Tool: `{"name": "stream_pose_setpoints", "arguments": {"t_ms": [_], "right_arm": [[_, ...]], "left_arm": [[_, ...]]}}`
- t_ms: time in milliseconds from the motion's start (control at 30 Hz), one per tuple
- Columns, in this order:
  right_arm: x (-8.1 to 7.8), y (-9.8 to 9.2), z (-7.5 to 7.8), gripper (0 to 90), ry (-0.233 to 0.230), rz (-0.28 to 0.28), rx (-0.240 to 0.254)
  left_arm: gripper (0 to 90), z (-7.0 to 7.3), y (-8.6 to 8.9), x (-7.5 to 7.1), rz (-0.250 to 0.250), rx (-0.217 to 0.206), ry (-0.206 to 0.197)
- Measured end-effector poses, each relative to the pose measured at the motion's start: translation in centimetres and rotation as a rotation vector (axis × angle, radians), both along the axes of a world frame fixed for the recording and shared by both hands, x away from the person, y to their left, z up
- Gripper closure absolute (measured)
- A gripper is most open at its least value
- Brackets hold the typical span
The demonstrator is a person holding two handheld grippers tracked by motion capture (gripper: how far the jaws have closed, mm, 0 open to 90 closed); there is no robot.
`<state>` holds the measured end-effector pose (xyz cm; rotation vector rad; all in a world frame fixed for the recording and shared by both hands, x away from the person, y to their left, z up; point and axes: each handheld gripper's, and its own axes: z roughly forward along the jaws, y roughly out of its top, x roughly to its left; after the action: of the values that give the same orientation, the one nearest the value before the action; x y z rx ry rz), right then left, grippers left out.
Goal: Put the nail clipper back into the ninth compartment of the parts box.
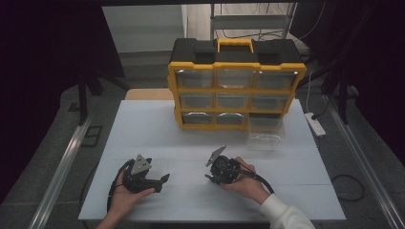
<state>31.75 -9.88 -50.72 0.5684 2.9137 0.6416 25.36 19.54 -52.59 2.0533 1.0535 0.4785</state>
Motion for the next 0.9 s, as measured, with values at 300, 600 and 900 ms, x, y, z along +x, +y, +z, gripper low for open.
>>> {"name": "stream_pose_setpoints", "arguments": {"t_ms": [300,600,900], "right_arm": [[0.0,0.0,0.0,79.0,-0.007,0.009,-0.001],[0.0,-0.4,0.7,79.3,-0.023,0.008,0.032],[-0.2,-1.0,2.4,79.4,-0.045,-0.006,0.091]], "left_arm": [[10.3,0.0,0.0,0.0,-0.001,-0.001,-0.003],[10.3,0.0,0.0,0.0,-0.002,-0.002,-0.003],[10.3,0.1,0.1,0.0,-0.003,-0.001,-0.005]]}}
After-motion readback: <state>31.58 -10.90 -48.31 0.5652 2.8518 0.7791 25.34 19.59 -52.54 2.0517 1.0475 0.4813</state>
